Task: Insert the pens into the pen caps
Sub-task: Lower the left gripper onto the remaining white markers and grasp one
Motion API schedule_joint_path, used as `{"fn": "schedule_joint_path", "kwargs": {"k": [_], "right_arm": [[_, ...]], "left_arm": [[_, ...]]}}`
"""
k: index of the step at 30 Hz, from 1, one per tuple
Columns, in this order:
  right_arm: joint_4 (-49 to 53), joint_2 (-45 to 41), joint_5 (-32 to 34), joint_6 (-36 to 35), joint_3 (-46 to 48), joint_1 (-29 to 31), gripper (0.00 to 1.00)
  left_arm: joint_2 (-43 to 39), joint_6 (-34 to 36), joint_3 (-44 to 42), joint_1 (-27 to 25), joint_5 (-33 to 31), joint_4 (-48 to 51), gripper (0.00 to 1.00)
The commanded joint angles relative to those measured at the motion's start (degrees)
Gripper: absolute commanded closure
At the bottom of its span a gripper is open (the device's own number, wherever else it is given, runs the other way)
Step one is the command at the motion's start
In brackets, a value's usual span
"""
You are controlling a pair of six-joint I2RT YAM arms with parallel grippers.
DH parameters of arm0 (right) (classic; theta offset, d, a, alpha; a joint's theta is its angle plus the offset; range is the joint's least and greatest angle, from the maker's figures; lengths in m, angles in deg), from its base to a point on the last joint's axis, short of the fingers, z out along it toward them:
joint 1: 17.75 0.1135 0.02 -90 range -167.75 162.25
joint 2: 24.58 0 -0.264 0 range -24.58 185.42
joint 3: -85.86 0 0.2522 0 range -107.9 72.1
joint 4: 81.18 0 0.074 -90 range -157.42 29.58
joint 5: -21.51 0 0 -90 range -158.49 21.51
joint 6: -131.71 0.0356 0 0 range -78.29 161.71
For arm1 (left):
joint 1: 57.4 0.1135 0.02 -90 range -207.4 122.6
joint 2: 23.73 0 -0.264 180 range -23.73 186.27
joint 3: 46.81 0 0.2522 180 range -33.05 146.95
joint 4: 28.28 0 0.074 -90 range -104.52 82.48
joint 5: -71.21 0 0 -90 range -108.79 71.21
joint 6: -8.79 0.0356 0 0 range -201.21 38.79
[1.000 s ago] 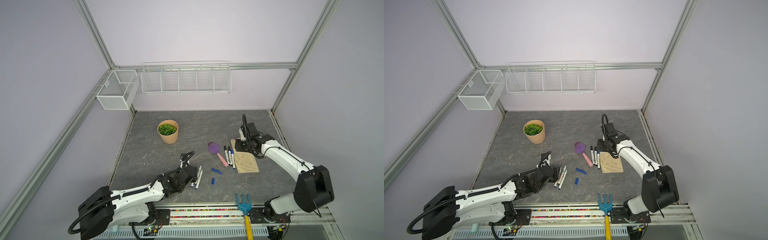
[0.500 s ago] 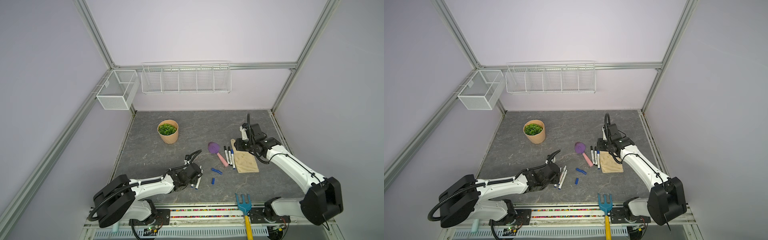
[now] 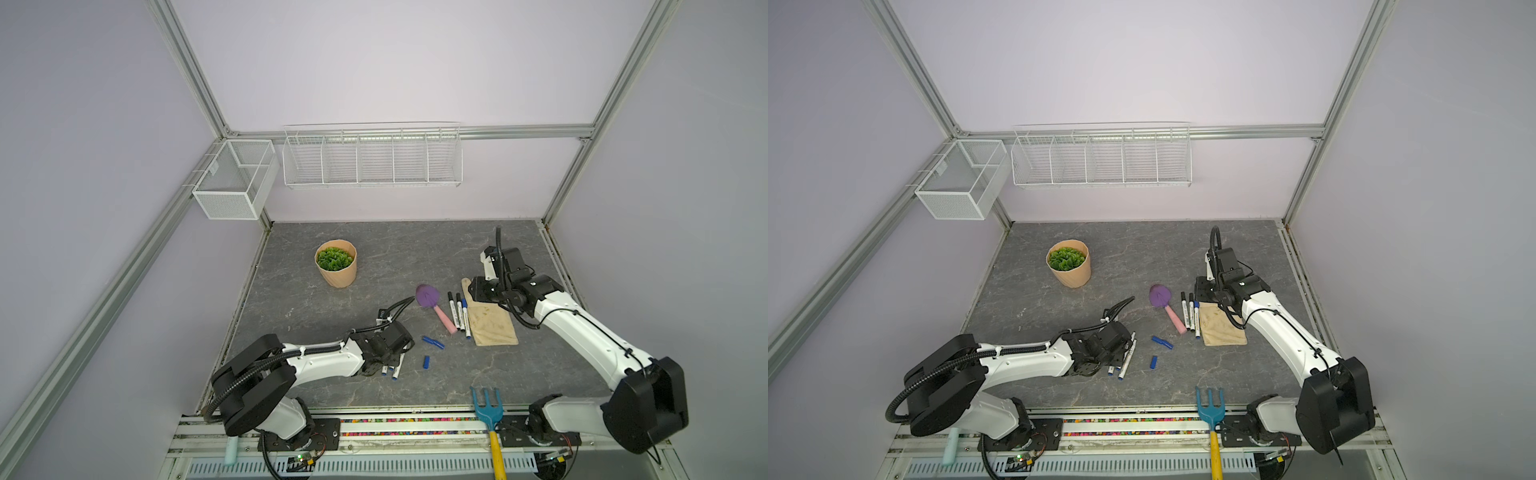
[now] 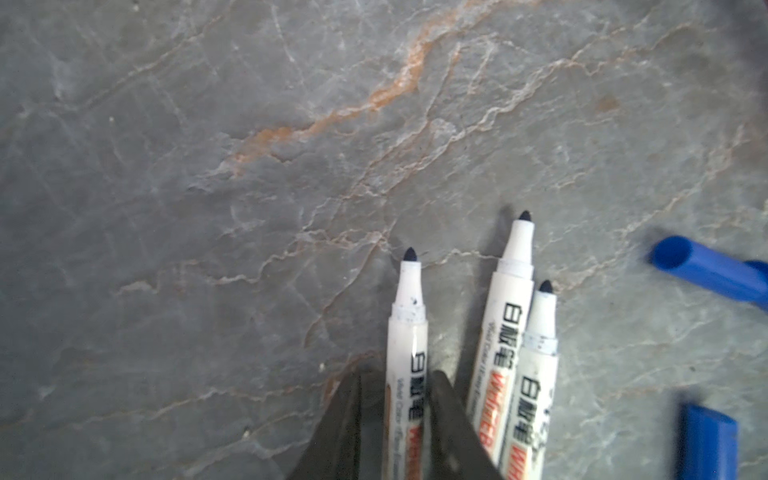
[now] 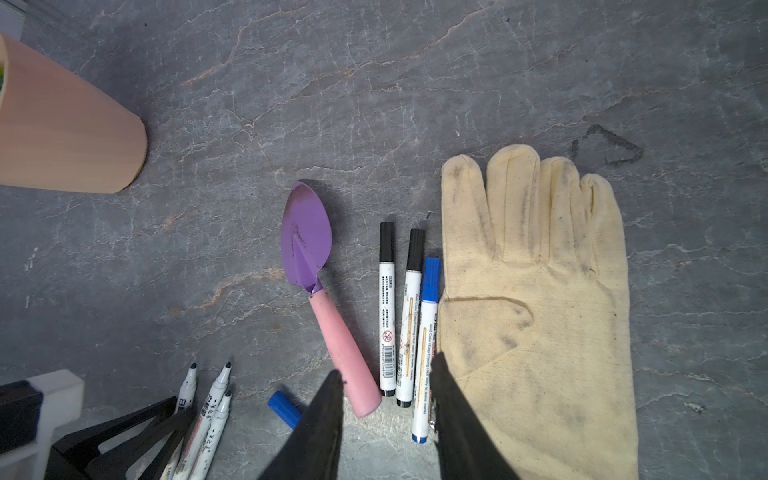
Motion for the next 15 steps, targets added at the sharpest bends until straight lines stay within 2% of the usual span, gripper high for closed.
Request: {"fn": "schedule_joint_path", "kwargs": {"k": [1,6,13,15], "right_arm": [[-0.1,-1.4,-1.0,0.2,0.8,0.3,0.61],[-0.4,-1.9,-3.4,0.3,0.9,0.8,0.61],[-4.1,-2.5,-14.3,-3.7,1.7,7.0,0.58],[-5.5,-1.9,-20.0,-4.5,1.5,8.8,0.57]], "left_arm": [[2.9,-0.6,1.5,0.2,2.3,2.8,0.79],[4.2,1.6,4.0,0.2,3.3,2.9,1.00],[-7.0,7.3,3.9,0.3,2.6,-5.2,1.00],[-11.0,8.2,2.8,0.2,2.6,-9.2,1.00]]}}
